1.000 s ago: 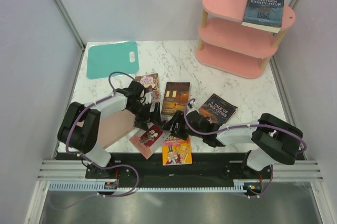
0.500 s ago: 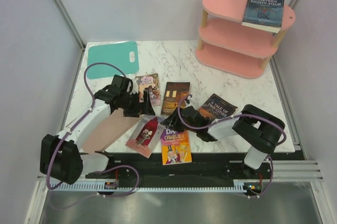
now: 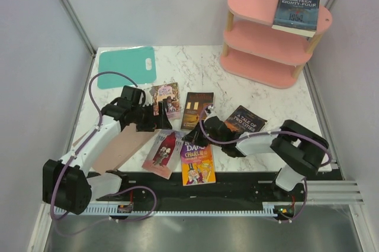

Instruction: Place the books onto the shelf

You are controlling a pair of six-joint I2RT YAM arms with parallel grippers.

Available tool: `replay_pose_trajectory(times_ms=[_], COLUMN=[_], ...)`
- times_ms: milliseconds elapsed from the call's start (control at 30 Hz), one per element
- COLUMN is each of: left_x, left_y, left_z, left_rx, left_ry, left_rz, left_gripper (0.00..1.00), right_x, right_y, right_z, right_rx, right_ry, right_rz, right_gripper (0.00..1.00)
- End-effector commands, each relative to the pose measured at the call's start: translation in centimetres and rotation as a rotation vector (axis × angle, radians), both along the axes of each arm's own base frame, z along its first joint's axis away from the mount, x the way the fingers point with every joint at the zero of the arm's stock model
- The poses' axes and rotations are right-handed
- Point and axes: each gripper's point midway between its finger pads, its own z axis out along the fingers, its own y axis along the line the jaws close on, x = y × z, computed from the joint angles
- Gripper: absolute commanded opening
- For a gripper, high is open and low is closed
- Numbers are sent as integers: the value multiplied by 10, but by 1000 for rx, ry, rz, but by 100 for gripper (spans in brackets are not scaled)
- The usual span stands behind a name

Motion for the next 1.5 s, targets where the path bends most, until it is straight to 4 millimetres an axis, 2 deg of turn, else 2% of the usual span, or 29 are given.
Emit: replay_pose_trajectory(times_ms=[0, 33, 67, 100, 133, 167, 200, 233, 267, 333, 400, 433, 467, 500, 533, 567, 700, 733, 900, 933, 967, 1000, 1067, 1233, 1300, 1333, 1400, 1433, 1467], left_x=[4, 7, 7, 14, 17, 15, 24, 25, 22, 27, 21, 23, 18, 16, 16, 13, 7, 9, 9, 8, 10, 5, 3, 10, 8, 8, 2, 4, 3], left_y=[5, 4, 3, -4, -9, -11, -20, -23, -24, -30, -35, -38, -39, -40, -43, -44, -53, -54, -61, -63, -66, -69, -73, -81, -85, -88, -93, -97, -100], left_z=[7, 8, 9, 19, 25, 20, 45, 52, 47, 74, 73, 89, 80, 82, 92, 87, 89, 83, 87, 89, 81, 90, 89, 83, 82, 90, 96, 99, 100], left_rx=[8, 0, -14, -59, -100, -131, -207, -249, -269, -364, -418, -464, -480, -504, -550, -567, -661, -658, -705, -717, -723, -764, -789, -821, -841, -858, -892, -905, -916], left_ry=[-81, -96, -115, -171, -202, -215, -341, -374, -393, -539, -595, -674, -676, -694, -738, -732, -725, -707, -725, -725, -692, -710, -691, -662, -638, -664, -651, -650, -617], left_rz=[0, 7, 13, 6, 10, 10, -4, 5, 9, 2, -32, -41, -54, -62, -63, -67, -110, -109, -153, -171, -179, -219, -249, -277, -299, -320, -355, -368, -377], left_gripper=[100, 100, 100, 100, 100, 100, 100, 100, 100, 100, 100, 100, 100, 100, 100, 100, 100, 100, 99, 98, 95, 95, 95, 95, 89, 79, 69, 55, 45], right_x=[17, 19, 24, 26, 34, 33, 36, 45, 44, 52, 49, 50, 49, 47, 48, 46, 45, 45, 48, 48, 47, 48, 48, 47, 47, 47, 47, 48, 49], right_y=[5, -6, -7, -12, -25, -30, -36, -52, -57, -74, -78, -81, -81, -81, -83, -82, -87, -88, -99, -100, -100, -101, -100, -99, -97, -97, -95, -96, -95], right_z=[78, 87, 107, 117, 137, 146, 156, 175, 184, 202, 211, 219, 222, 226, 231, 233, 244, 247, 258, 259, 260, 261, 263, 272, 270, 270, 267, 266, 267], right_rx=[-46, -103, -96, -102, -101, -82, -68, -46, -33, -40, -53, -57, -56, -50, -47, -41, -18, -12, 5, 10, 16, 18, 27, 41, 46, 47, 54, 55, 60], right_ry=[-208, -245, -279, -301, -338, -344, -360, -384, -406, -428, -457, -466, -470, -477, -482, -484, -497, -499, -515, -513, -513, -513, -514, -528, -521, -517, -509, -507, -509], right_rz=[92, 111, 114, 123, 112, 134, 133, 102, 125, 113, 156, 159, 169, 183, 177, 181, 175, 173, 153, 150, 158, 157, 165, 174, 183, 184, 185, 182, 179], right_gripper=[0, 0, 0, 0, 0, 0, 0, 0, 0, 0, 0, 0, 0, 0, 0, 0, 0, 0, 0, 0, 0, 0, 0, 0, 0, 0, 0, 0, 0])
